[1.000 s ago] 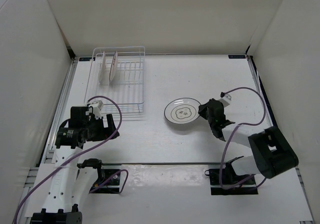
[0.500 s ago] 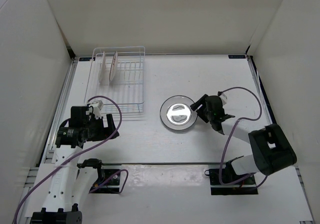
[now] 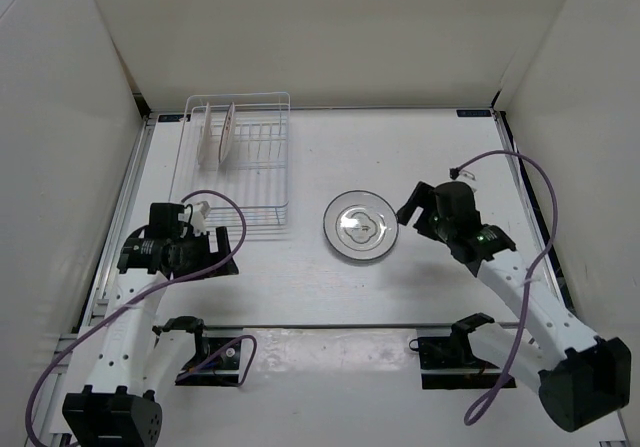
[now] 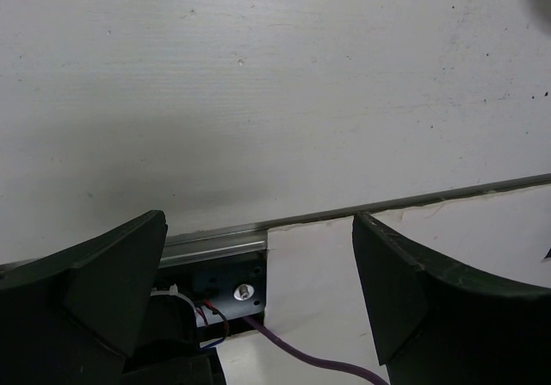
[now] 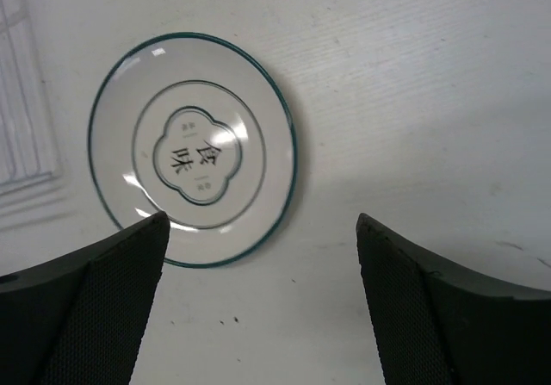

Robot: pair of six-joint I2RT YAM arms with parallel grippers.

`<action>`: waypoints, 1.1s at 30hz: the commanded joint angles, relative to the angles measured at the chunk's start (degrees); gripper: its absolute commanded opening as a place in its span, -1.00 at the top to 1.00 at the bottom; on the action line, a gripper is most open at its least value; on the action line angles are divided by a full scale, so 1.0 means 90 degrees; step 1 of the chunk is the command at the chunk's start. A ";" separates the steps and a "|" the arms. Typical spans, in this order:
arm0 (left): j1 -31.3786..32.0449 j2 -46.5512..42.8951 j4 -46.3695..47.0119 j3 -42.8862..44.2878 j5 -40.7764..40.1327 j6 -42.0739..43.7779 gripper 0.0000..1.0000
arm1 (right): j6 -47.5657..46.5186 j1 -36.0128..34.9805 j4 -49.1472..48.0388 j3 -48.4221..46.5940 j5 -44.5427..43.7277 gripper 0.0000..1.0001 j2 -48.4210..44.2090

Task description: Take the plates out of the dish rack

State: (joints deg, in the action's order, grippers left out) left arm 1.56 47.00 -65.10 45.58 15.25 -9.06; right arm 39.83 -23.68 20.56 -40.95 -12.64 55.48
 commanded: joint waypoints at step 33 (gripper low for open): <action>-0.0027 0.0810 -0.0304 0.0998 -0.0220 -0.0184 -1.00 | -0.1009 -0.0005 0.3408 0.0409 -0.1407 -0.81 -0.1497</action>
State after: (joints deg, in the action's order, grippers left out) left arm 1.56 49.39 -66.54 48.47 14.13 -9.61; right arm 28.34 -23.73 47.51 -37.87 -24.71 42.76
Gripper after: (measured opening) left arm 0.998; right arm 0.904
